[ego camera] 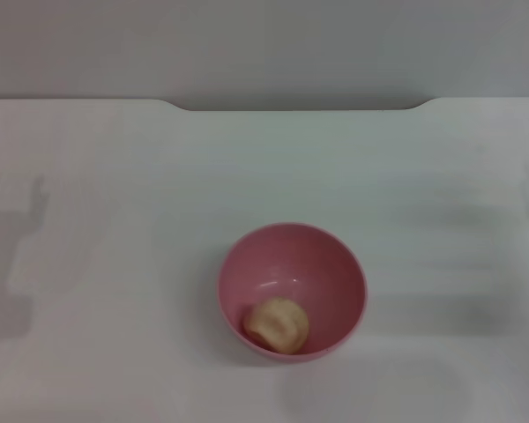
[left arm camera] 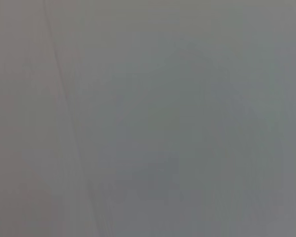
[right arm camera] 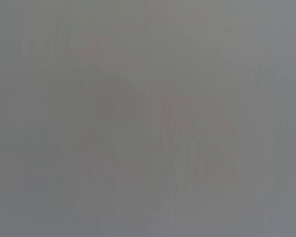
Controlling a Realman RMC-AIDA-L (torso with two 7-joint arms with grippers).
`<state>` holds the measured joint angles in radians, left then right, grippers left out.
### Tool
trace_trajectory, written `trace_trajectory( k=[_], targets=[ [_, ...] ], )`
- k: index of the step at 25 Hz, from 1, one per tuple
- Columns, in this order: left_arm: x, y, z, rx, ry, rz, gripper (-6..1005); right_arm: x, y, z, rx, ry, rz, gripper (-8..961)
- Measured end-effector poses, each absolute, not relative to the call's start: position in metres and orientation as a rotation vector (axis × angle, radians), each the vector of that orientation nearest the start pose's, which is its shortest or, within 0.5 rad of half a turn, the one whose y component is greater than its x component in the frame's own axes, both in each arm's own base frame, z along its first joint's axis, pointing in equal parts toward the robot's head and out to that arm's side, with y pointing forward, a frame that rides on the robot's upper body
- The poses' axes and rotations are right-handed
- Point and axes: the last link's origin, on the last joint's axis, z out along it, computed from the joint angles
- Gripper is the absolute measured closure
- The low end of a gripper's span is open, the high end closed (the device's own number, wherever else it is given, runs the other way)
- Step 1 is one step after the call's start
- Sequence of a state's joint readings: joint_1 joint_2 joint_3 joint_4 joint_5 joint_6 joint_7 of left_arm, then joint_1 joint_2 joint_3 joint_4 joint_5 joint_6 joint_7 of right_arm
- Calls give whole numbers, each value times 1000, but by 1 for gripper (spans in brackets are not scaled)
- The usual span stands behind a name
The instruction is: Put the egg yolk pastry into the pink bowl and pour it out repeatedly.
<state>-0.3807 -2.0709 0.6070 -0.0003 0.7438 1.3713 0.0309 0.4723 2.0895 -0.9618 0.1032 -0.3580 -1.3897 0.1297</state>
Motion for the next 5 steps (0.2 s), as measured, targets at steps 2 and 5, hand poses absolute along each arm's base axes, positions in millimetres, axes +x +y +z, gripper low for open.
trace_trajectory(
  k=[2, 5],
  targets=[
    [-366, 294, 29, -1466, -309, -490, 311, 346, 308, 9, -1471, 473, 673, 423],
    [-366, 294, 29, -1469, -312, -490, 311, 348, 311, 9, -1473, 481, 663, 423]
  ],
)
